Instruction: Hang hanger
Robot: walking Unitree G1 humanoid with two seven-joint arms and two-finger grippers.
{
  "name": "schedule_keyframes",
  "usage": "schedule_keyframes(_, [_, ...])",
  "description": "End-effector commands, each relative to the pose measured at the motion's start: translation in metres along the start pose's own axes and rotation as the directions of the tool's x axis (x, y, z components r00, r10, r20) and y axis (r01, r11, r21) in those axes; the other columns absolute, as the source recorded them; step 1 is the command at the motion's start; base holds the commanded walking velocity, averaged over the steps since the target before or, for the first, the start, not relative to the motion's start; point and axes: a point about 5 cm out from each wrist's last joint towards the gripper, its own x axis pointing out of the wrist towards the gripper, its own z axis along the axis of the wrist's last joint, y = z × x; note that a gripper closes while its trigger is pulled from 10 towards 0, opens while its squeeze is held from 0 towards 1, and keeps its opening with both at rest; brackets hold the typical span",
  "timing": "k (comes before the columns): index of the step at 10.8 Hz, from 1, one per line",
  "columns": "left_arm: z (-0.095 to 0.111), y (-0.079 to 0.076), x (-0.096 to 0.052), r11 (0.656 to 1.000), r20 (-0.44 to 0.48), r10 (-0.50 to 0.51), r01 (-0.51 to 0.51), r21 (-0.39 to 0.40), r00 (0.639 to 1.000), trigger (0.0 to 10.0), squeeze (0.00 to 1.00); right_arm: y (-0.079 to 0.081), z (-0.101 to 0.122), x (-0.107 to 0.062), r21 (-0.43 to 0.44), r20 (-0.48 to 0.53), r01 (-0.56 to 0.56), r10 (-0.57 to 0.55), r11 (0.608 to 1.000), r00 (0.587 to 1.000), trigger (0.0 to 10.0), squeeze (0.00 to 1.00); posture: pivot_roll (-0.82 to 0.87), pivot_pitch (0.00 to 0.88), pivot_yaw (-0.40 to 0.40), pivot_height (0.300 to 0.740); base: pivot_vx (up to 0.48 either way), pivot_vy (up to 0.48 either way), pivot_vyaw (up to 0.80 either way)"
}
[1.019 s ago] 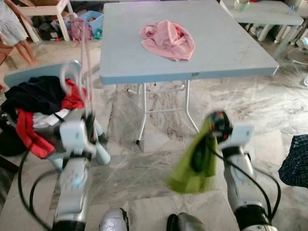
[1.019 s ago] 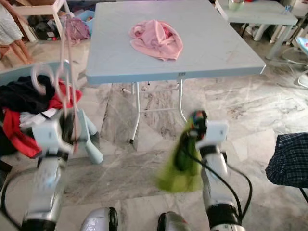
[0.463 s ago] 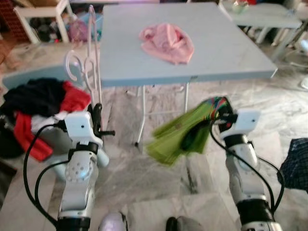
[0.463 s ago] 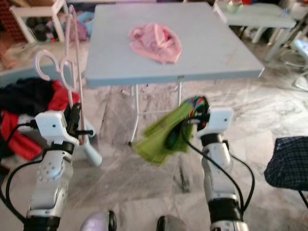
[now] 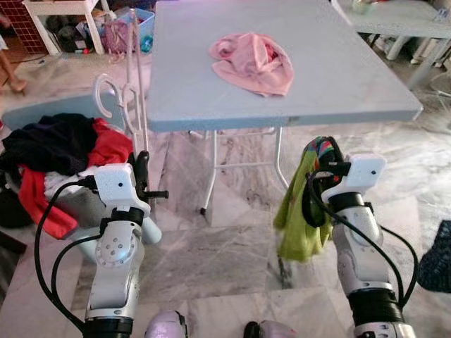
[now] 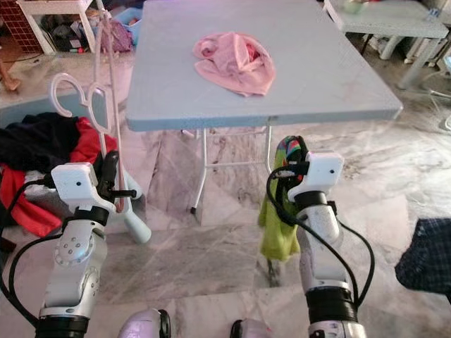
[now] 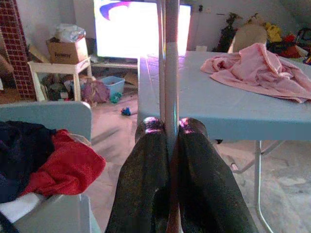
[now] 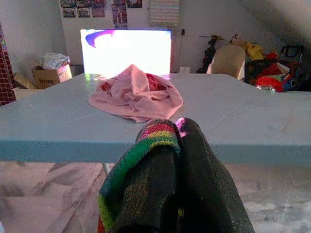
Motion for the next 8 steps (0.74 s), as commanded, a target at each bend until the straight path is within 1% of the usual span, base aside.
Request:
schedule_keyframes(1, [0.0025, -0.0011, 0.0008, 1.000, 0.006, 0.004, -0.004, -0.004, 1.000, 10.0, 0.00, -0.0013, 0.0076, 0.0049, -0.003, 0.027, 0.001, 0.000, 1.000, 1.000, 0.0, 0.00, 0.03, 0.075, -0.036, 0.740, 0.311, 0.000, 0.00])
schedule_keyframes(3, [0.0038, -0.0001, 0.0022, 1.000, 0.011, 0.009, -0.009, -0.002, 1.000, 10.0, 0.00, 0.0014, 0.0073, 0.0053, -0.012, 0.025, -0.020, 0.021, 1.000, 0.999, 0.0, 0.00, 0.03, 0.076, -0.035, 0.740, 0.311, 0.000, 0.00])
schedule_keyframes(5, [0.0056, 0.0029, 0.0042, 1.000, 0.019, 0.020, -0.020, 0.002, 1.000, 10.0, 0.00, -0.0011, 0.0081, 0.0061, -0.012, 0.028, -0.008, 0.008, 1.000, 1.000, 0.0, 0.00, 0.03, 0.076, -0.035, 0.740, 0.319, 0.000, 0.00])
schedule_keyframes(7, [0.0070, 0.0030, 0.0050, 1.000, 0.025, 0.019, -0.019, 0.005, 1.000, 10.0, 0.00, -0.0001, 0.0104, 0.0089, -0.013, 0.036, -0.008, 0.008, 1.000, 0.999, 0.0, 0.00, 0.03, 0.076, -0.035, 0.740, 0.326, 0.000, 0.00])
schedule_keyframes(8, [0.0079, 0.0034, 0.0053, 1.000, 0.029, 0.019, -0.019, 0.002, 0.999, 10.0, 0.00, 0.0016, 0.0109, 0.0106, -0.021, 0.038, -0.009, 0.010, 1.000, 0.999, 0.0, 0.00, 0.03, 0.076, -0.035, 0.740, 0.480, 0.000, 0.00])
